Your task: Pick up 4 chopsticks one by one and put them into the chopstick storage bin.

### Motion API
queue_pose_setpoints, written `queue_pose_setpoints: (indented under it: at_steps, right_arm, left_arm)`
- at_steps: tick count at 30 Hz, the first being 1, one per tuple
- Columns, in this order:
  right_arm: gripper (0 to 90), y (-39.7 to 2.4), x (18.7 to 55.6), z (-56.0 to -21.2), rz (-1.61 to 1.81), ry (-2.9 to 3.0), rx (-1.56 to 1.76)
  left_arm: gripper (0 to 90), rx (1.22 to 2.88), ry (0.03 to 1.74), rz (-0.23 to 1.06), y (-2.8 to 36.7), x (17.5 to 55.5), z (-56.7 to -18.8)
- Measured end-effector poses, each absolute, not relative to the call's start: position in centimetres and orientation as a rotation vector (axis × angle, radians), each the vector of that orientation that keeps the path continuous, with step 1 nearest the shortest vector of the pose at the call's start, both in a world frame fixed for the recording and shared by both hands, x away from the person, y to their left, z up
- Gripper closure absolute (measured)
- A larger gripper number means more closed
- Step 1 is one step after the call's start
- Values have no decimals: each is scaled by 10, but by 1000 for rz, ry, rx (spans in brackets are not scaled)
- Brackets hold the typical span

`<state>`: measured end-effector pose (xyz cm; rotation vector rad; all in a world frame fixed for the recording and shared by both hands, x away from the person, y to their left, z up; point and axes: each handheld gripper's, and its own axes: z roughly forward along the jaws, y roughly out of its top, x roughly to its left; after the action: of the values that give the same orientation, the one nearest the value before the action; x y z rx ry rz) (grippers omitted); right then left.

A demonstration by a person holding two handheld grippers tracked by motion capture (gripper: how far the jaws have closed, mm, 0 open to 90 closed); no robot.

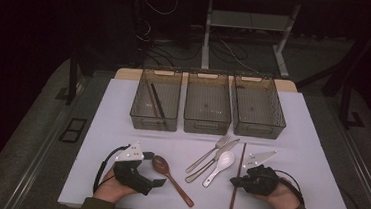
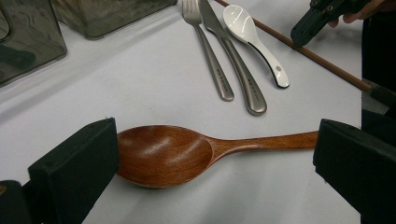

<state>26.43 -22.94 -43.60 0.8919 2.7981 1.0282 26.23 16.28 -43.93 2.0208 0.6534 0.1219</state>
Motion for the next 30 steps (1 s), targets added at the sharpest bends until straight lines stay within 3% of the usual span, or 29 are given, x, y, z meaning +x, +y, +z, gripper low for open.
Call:
queue_pose_setpoints:
  at_steps: [11,14,18,30]
  right_arm:
    - [895,-242,265,-431,1054,2758,932]
    - [837,-248,272,-428,1065,2715,974]
    - [739,-259,289,-425,1045,2641,1066]
    - [672,-265,353,-428,895,2466,1293]
  left_arm:
    - [0,2022,652,122,163,262,-439]
    - [0,2021,652,121,163,262,-439]
    - [0,2027,650,120,162,263,-440]
    - [0,2029,653,121,162,263,-440]
